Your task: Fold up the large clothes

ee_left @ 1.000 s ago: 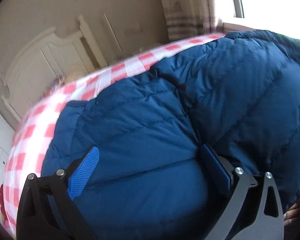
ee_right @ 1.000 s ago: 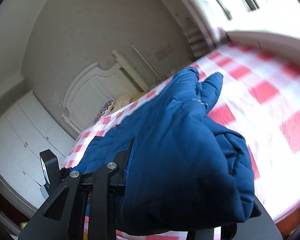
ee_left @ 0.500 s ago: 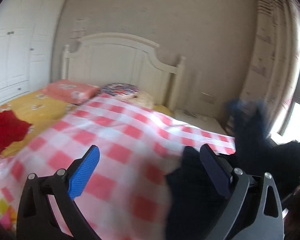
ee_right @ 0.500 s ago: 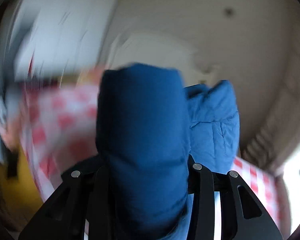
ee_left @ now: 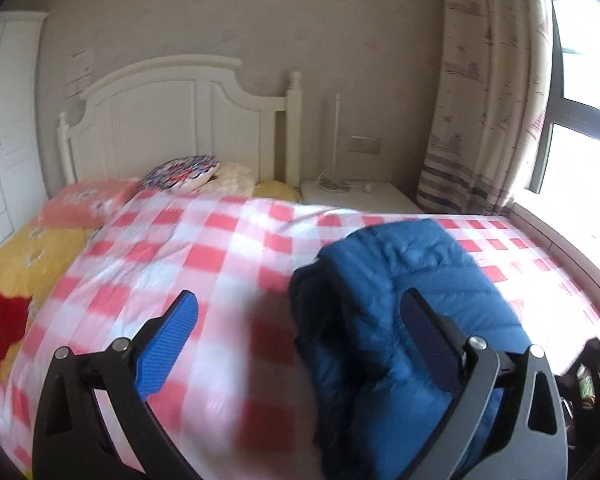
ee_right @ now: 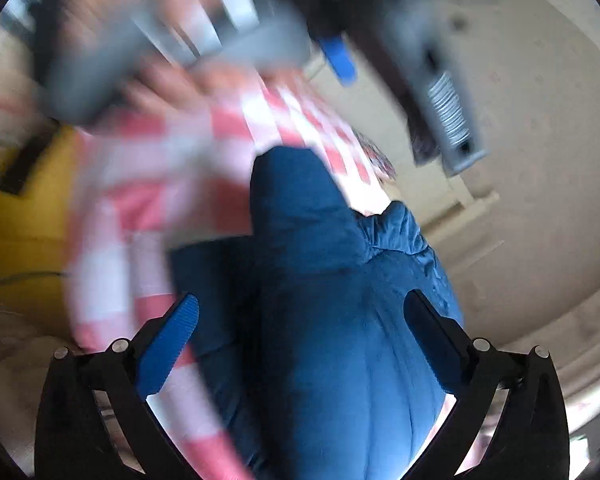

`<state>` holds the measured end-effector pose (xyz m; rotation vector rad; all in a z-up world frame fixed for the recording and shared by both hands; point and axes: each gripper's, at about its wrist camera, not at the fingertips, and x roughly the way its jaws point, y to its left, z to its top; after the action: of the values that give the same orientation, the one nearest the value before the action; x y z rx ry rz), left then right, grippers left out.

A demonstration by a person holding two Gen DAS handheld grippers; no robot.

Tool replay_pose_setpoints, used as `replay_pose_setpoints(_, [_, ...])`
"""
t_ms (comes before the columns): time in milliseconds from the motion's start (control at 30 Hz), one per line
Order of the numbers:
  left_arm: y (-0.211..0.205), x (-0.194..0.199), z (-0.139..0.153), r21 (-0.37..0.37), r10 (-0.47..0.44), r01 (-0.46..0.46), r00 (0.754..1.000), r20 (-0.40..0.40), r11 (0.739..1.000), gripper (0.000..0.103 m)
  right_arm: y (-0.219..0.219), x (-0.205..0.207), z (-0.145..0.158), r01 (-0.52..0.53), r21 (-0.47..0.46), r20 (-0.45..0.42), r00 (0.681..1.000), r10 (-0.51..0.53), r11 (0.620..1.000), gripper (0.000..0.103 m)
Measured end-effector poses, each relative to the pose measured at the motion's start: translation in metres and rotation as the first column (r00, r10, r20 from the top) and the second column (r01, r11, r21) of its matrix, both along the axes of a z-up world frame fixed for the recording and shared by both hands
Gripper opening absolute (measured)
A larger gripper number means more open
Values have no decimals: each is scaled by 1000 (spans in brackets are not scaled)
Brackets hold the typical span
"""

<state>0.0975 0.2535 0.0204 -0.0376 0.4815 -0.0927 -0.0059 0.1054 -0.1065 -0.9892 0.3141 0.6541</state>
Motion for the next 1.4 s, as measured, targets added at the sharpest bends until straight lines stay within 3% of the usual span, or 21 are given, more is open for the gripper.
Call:
replay_pose_setpoints(67, [-12,5,8,8,-30,30,999,11,1000,100,-34,1,24,25,121,-86,996,-15,992,76])
replay_pose_setpoints(100, [-20,8,12,16,-48,48,999,18,999,100,-48,7,32,50,176,-132,991,-26,983,72])
replay_pose_setpoints(267, [-69,29,26,131,-134,131,991,16,983,100,-115,47,69,237,440,-317,943,-97,866,69])
replay_pose_setpoints(367, [-86,56,5,224,-72,88,994,-80,971,100,-122,60,63,275,458,-371,923,-99,845,69])
replay_pose_setpoints(433, [-86,66,-27,235,-6,46,986,-169,971,100,-108,71,43,276,375,-406,907,-111,885,70])
replay_pose_setpoints(467, [-85,66,-51,223,8,39,978,-208,974,101,-100,79,19,280,270,-430,891,-144,921,72])
replay_pose_setpoints(500, [-84,61,-74,186,2,39,976,-219,982,101,-103,76,6,267,241,-424,894,-146,933,73])
replay_pose_setpoints(600, [-62,37,-108,-5,48,-49,990,-135,999,101,-110,69,-13,222,303,-395,914,-90,927,74])
replay_pose_setpoints(733, [-41,40,-125,-168,-7,-23,985,-172,986,101,-108,70,-15,209,287,-366,926,-95,935,74])
replay_pose_setpoints(833, [-36,46,-129,-211,-37,-6,979,-199,977,101,-113,67,-16,205,301,-366,927,-85,931,75])
replay_pose_setpoints(933, [-40,44,-118,-153,-29,-9,970,-240,988,101,-111,72,-12,202,281,-390,917,-80,938,77])
replay_pose_setpoints(1033, [-51,40,-82,-22,-17,11,958,-286,1000,100,-114,81,6,196,250,-454,889,-64,948,77])
replay_pose_setpoints(1100, [-55,34,-49,27,-34,41,977,-209,999,100,-123,91,31,199,296,-449,892,-48,934,77])
replay_pose_setpoints(1233, [-65,48,10,111,-17,25,997,-71,993,100,-138,143,77,287,382,-381,915,-133,878,77])
replay_pose_setpoints(1333, [-73,81,6,144,26,-7,991,-135,990,100,-143,196,93,373,430,-389,898,-204,822,77])
replay_pose_setpoints(1400, [-79,96,-14,172,48,-16,982,-185,985,100,-143,231,91,422,452,-423,877,-228,786,77])
